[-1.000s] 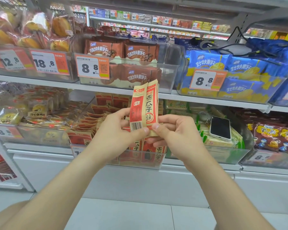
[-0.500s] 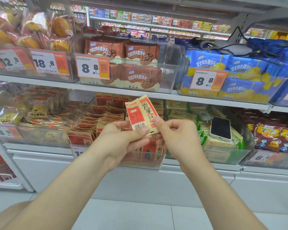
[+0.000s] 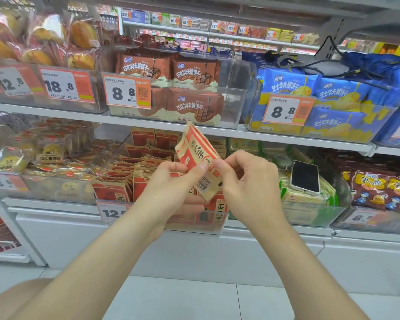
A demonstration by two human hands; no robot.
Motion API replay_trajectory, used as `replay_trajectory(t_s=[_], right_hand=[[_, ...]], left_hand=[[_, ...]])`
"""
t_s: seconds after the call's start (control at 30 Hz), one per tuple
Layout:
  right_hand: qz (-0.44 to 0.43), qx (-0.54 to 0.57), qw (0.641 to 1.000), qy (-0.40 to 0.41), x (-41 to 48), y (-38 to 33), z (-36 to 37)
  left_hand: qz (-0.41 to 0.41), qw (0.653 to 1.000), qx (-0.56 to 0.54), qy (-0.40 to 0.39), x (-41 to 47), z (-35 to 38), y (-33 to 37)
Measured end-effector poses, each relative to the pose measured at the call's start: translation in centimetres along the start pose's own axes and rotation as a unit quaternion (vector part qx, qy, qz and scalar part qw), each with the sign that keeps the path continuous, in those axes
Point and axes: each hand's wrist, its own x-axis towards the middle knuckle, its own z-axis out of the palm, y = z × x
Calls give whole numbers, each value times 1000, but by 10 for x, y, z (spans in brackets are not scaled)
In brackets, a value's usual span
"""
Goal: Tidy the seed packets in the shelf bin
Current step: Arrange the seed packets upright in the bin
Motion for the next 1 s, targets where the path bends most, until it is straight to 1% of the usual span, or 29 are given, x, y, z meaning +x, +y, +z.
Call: replay_trajectory(t_s=[0.1,0.23,0.3,0.37,0.47,0.53,0.63,0.77,0.87,1.0], right_hand=[[19,57,998,-28,-2,-3,0],[91,104,988,-61,-2,-7,-1],[127,151,977,-75,-1,-10,-3],[142,185,968,-93,-1,-14,-5],[156,181,965,-105,-1,-13,-4],[183,182,958,-128,-1,-12,-2],[222,218,939,-149,-1,-11,0],[278,272,905,-173,1,-10,2],[282,269,904,-177,2,-7,2],[283,304,892,-181,1,-8,0]], left_hand=[[-10,999,-34,-32,1,0,-2],[-13,997,-54,-47,1,1,-5],[-8,998,-42,-48,1,1,-5],[8,999,-10,-45,2,1,-6],[40,998,34,-24,5,0,-9],[56,997,58,-18,8,-2,-9],[65,993,92,-19,9,-6,-6],[68,992,109,-18,7,-12,1],[72,990,120,-17,7,-13,1],[82,988,127,-20,9,-13,-2]])
